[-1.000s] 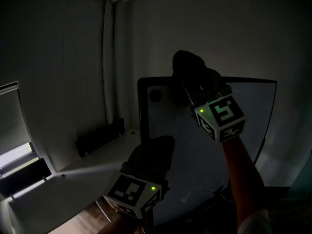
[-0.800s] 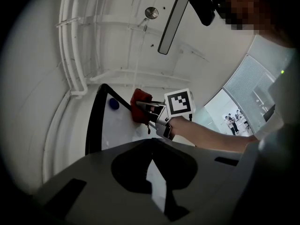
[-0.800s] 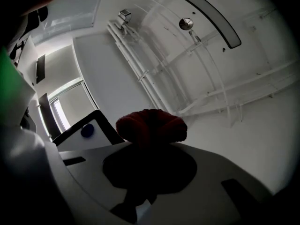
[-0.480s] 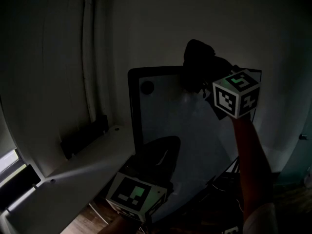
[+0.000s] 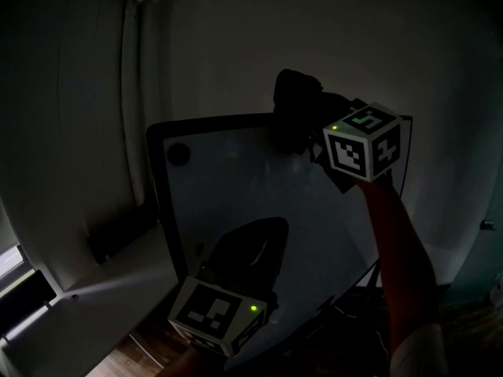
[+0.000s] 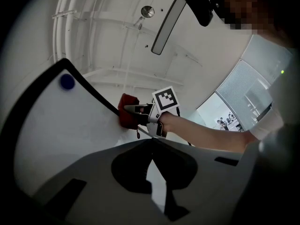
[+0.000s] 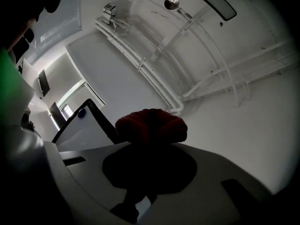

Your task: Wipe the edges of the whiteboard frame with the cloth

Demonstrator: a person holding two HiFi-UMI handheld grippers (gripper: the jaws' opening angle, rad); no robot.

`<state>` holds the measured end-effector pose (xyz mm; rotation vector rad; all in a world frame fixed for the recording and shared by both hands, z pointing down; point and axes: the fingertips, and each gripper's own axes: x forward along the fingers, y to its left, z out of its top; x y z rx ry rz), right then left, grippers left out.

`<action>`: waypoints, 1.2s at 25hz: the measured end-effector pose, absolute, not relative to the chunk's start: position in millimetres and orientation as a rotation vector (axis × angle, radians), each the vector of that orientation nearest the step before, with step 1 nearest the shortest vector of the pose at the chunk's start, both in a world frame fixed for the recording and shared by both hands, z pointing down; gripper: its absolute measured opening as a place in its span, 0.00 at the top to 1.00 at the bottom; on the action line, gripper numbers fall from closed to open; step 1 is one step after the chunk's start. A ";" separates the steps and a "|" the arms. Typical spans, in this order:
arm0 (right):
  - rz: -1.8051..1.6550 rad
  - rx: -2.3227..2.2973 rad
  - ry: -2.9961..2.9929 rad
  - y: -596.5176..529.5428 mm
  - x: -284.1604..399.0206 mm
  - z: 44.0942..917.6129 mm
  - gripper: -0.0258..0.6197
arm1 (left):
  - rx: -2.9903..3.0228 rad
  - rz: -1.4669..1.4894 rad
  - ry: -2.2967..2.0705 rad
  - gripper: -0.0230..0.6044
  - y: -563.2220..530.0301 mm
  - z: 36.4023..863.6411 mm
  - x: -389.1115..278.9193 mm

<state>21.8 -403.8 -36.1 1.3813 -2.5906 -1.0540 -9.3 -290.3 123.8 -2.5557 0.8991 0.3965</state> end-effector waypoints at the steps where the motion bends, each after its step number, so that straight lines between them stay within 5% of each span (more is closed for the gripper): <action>1: -1.056 1.360 -2.597 -404.8 29.9 -36.9 0.88 | -2.550 0.389 0.904 0.95 -291.6 121.1 4.5; 30: -1.023 1.069 -2.580 -472.3 137.8 -52.7 0.88 | -2.367 0.508 1.158 0.95 -363.6 31.2 140.6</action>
